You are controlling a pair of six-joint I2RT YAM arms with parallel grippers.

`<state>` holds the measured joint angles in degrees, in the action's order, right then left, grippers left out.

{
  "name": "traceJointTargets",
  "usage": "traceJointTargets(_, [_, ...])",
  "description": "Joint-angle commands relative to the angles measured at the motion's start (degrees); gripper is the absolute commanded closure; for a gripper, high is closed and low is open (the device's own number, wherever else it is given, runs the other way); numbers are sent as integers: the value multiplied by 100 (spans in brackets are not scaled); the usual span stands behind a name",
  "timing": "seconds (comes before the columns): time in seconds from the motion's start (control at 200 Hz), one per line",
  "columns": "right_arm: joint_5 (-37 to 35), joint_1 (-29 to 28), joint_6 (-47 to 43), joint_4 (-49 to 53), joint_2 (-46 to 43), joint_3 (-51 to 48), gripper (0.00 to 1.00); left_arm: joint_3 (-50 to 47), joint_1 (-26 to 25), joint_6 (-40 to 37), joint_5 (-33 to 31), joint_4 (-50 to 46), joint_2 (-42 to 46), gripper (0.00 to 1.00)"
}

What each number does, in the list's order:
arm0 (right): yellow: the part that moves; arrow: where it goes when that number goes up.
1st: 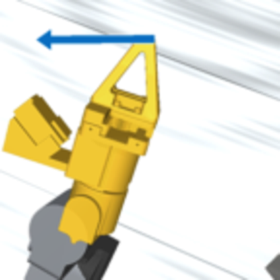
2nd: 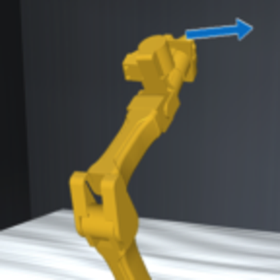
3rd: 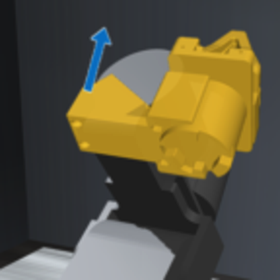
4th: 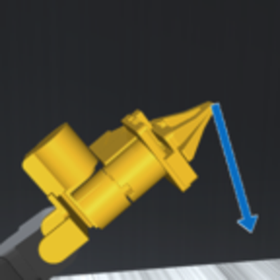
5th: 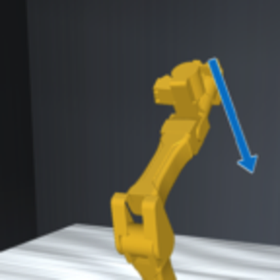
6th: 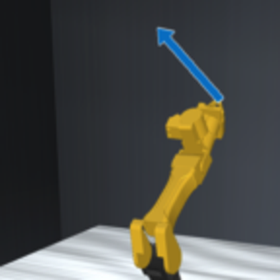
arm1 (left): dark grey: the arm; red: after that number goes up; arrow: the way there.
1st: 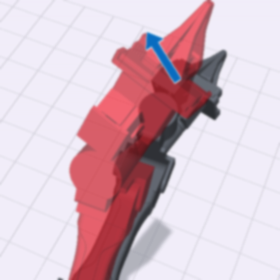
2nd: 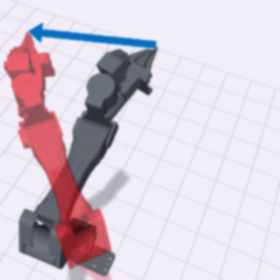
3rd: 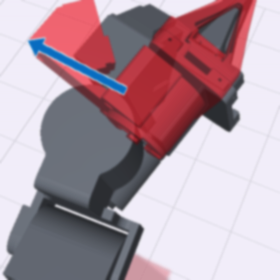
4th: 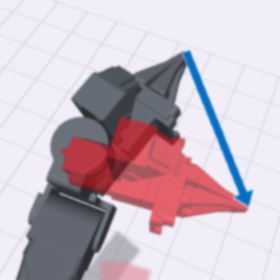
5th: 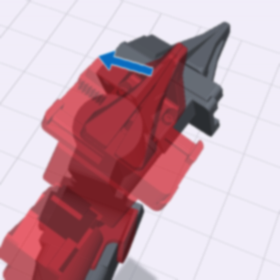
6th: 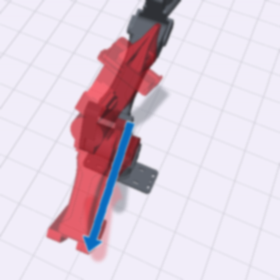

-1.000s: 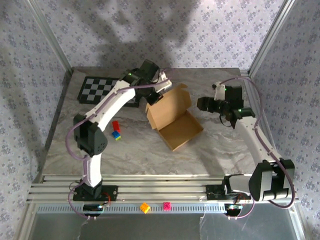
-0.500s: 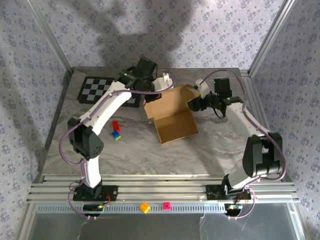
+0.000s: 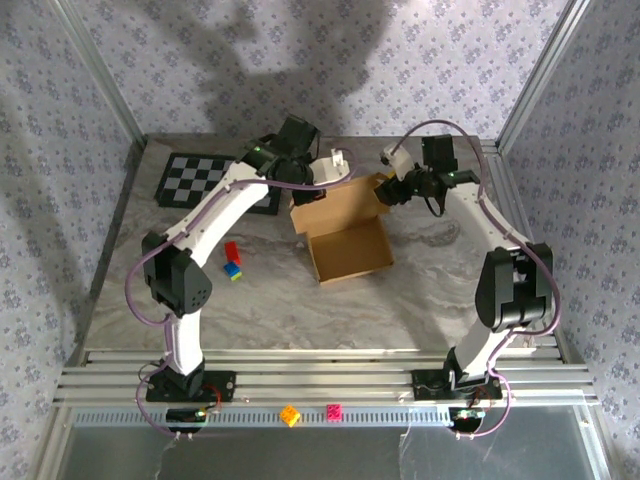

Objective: Fold the paper box

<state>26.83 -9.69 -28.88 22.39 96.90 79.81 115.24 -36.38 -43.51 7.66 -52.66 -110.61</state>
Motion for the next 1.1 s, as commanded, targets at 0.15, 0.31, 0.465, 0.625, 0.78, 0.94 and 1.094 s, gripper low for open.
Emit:
traceJointTargets(0.15, [-105,-182,-205,509,123,264,68,139,-74,-53,-137,125,-46,100])
traceJointTargets(0.31, [-295,-232,-222,545,-1,207,91,139,-141,107,-213,204,-48,100])
traceJointTargets(0.465, [-552,-294,-115,335,-103,72,100,127,-157,862,-730,642,34,65])
traceJointTargets(0.625, [-765,-301,-74,-203,-431,-426,100,795,330,3253,-220,295,11,31])
traceJointTargets(0.78, [-726,-266,-83,-222,-461,-519,100,-281,553,4098,296,569,804,13])
traceJointTargets(0.94, [-641,-201,-53,-290,-444,-538,100,-1630,744,4276,665,618,1461,23])
traceJointTargets(1.094, [-512,-118,-4,-240,-340,-474,100,-2486,801,4149,1140,986,1731,30])
